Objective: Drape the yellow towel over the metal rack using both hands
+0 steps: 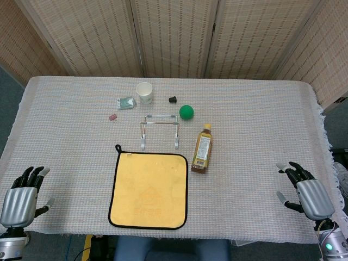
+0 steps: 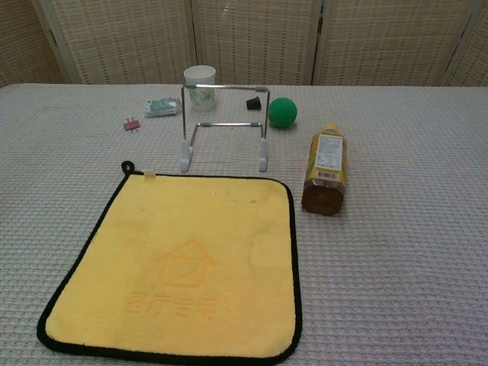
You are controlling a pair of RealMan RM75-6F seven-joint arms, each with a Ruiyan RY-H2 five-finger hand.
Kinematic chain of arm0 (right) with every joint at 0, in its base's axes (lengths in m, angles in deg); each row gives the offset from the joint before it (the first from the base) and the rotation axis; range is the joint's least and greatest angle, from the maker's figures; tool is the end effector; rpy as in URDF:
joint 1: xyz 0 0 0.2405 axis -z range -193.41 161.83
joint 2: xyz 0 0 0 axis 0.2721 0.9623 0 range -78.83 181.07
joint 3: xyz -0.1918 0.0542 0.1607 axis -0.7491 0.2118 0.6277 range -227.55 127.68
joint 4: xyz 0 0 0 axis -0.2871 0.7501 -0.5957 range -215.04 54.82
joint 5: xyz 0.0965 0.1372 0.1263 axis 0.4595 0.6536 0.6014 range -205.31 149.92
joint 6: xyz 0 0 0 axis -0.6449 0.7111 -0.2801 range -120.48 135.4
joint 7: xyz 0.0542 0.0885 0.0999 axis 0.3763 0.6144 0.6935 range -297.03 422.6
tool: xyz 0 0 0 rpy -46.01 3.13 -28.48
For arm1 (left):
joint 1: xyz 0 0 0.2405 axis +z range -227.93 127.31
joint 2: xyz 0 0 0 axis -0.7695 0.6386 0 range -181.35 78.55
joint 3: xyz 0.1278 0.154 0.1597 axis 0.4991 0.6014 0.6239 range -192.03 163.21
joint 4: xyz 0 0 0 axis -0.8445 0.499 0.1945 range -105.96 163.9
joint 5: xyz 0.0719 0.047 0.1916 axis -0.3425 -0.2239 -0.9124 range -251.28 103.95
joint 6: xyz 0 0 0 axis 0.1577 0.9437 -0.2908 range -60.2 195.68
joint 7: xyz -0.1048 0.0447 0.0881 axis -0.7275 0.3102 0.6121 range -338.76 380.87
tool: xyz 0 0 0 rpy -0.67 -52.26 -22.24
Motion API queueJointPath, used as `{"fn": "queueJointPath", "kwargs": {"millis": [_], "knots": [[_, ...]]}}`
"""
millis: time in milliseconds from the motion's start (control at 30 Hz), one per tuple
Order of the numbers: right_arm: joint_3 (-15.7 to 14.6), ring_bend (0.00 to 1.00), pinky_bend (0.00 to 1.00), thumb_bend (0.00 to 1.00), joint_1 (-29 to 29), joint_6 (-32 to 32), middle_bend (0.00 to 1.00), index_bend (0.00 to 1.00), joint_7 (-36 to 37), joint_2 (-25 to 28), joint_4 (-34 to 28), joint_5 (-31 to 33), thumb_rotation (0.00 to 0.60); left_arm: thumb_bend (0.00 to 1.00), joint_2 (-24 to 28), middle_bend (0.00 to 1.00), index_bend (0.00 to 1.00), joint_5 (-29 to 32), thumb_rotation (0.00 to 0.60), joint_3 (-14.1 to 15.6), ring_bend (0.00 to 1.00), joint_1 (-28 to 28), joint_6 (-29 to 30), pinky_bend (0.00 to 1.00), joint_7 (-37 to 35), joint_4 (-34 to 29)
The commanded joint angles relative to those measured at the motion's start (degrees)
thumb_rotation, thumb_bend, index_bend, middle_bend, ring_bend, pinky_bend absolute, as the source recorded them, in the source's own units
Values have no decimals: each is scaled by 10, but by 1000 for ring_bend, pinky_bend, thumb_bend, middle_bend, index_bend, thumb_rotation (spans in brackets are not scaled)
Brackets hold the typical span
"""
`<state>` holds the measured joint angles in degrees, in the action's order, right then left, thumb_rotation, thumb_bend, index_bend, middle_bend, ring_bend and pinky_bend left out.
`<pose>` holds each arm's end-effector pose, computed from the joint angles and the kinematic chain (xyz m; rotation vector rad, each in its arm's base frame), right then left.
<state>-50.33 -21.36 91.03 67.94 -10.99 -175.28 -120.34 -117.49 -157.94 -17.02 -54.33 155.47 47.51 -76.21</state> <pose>-0.2928 -0.1707 0.1483 1.5047 -0.9949 0.9948 -0.2668 0.1718 0.1394 -1.4144 -0.7523 -0.7419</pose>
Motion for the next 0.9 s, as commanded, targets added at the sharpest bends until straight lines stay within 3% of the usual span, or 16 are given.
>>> {"fn": "queueJointPath", "kwargs": {"millis": [33, 600, 700, 833, 900], "knots": [[0, 163, 238, 327, 0, 0, 298, 133, 0, 0, 0, 0, 600, 240, 0, 191, 204, 0, 600, 0, 129, 0, -1, 286, 0, 0], [-1, 176, 238, 327, -37, -16, 298, 133, -6, -13, -4, -58, 600, 240, 7, 210, 255, -25, 600, 4, 152, -9, -7, 306, -32, 15], [-3, 187, 238, 328, -44, -18, 300, 133, -5, -19, -2, -69, 600, 240, 10, 319, 274, -32, 600, 10, 263, -11, -15, 388, -41, 19], [-6, 214, 238, 328, -55, -28, 325, 133, -4, -26, 0, -82, 600, 240, 16, 460, 318, -41, 600, 20, 396, -21, -39, 596, -60, 25], [-9, 220, 238, 327, -63, -39, 329, 133, -5, -29, -1, -87, 600, 239, 17, 502, 345, -49, 600, 25, 436, -28, -53, 651, -74, 28]]}}
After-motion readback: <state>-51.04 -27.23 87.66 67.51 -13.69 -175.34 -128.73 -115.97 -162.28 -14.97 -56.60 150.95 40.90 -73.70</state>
